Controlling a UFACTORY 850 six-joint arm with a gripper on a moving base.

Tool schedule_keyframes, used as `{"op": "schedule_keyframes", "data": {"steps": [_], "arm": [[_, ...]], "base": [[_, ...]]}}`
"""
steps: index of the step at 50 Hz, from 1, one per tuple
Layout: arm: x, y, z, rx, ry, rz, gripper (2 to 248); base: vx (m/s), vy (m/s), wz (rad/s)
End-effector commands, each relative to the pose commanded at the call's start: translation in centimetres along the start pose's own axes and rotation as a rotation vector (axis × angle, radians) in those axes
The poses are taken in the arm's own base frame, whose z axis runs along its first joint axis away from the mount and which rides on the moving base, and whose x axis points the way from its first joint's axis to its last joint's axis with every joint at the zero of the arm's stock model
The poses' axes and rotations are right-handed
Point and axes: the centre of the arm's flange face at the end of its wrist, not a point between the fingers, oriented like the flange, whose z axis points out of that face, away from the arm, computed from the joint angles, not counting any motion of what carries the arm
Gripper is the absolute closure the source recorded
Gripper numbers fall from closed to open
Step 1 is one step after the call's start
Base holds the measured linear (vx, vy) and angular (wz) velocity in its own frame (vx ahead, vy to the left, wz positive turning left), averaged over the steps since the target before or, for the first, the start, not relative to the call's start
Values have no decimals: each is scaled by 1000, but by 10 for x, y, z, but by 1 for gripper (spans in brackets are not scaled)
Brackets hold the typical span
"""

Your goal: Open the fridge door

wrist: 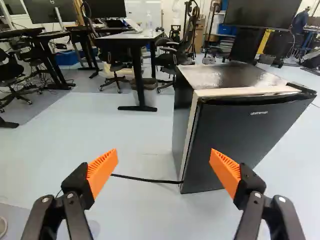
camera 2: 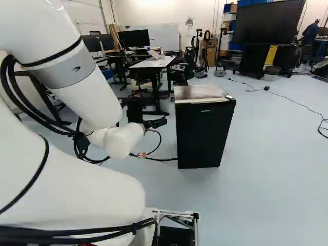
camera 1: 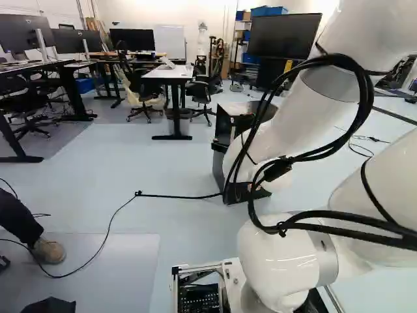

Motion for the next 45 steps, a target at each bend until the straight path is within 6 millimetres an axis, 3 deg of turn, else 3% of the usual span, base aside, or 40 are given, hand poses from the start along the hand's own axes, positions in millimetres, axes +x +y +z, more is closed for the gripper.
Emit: {"op": "schedule_keyframes", "data": {"steps": [24, 36, 45], "arm": [[0, 0, 0, 0, 0, 0, 3], [0, 0, 0, 0, 0, 0, 3], [0, 0, 0, 0, 0, 0, 3]], "base": [[73, 0, -2], [83, -50, -256], [1, 0, 6]]}}
